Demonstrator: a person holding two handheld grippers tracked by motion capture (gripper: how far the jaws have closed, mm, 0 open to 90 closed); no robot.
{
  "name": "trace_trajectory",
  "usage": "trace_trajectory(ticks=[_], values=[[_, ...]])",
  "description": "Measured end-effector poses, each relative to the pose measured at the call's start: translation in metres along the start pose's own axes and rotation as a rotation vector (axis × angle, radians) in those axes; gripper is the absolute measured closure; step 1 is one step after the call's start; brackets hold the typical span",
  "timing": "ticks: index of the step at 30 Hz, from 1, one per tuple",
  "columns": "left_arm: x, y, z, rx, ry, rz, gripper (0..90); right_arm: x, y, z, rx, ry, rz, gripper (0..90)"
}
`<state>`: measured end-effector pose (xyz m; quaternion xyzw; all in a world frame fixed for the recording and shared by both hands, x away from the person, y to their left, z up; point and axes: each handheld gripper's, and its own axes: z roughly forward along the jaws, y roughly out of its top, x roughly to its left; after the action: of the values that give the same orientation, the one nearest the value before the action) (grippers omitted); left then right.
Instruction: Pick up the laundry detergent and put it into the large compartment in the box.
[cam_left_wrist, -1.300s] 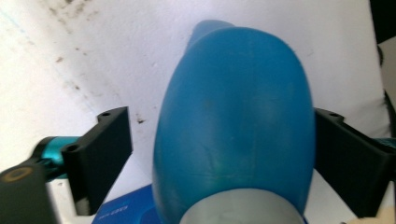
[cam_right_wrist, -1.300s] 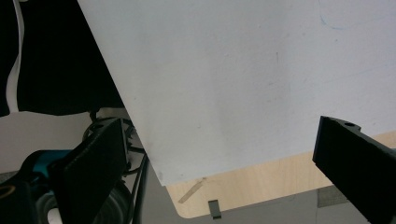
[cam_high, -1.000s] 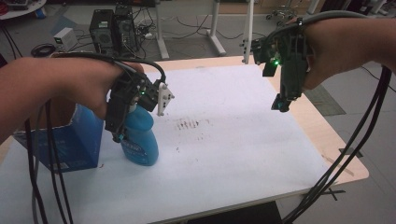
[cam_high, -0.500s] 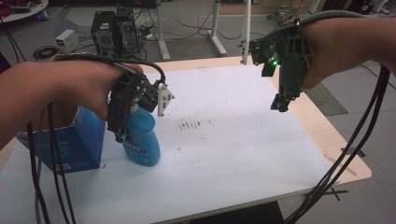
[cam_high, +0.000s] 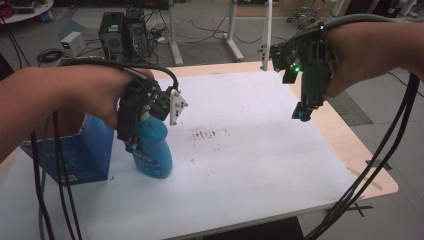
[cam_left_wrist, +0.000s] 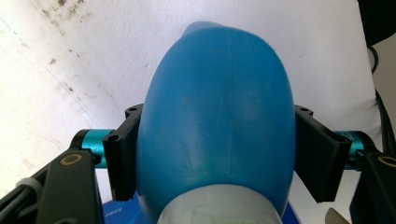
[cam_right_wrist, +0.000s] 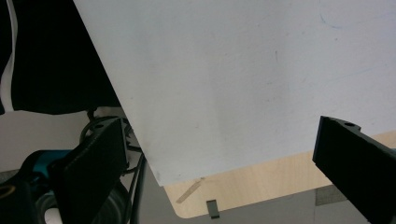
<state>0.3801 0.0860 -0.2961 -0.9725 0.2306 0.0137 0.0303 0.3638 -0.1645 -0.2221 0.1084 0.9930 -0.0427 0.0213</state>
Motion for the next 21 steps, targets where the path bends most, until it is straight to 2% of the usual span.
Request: trace_trajectory(ticks=[11, 21], values=[[-0.0001, 0.0009, 0.0004, 0.004, 0.008, 0.001, 31.1, 0.0009, 0.0001, 0.0013, -0.001, -0.002, -0.002, 2.1], [0.0006, 0.002, 0.0037, 0.02, 0.026, 0.018, 37.3, 0.0004, 0.0011, 0.0023, 0.002, -0.002, -0.003, 2.1]])
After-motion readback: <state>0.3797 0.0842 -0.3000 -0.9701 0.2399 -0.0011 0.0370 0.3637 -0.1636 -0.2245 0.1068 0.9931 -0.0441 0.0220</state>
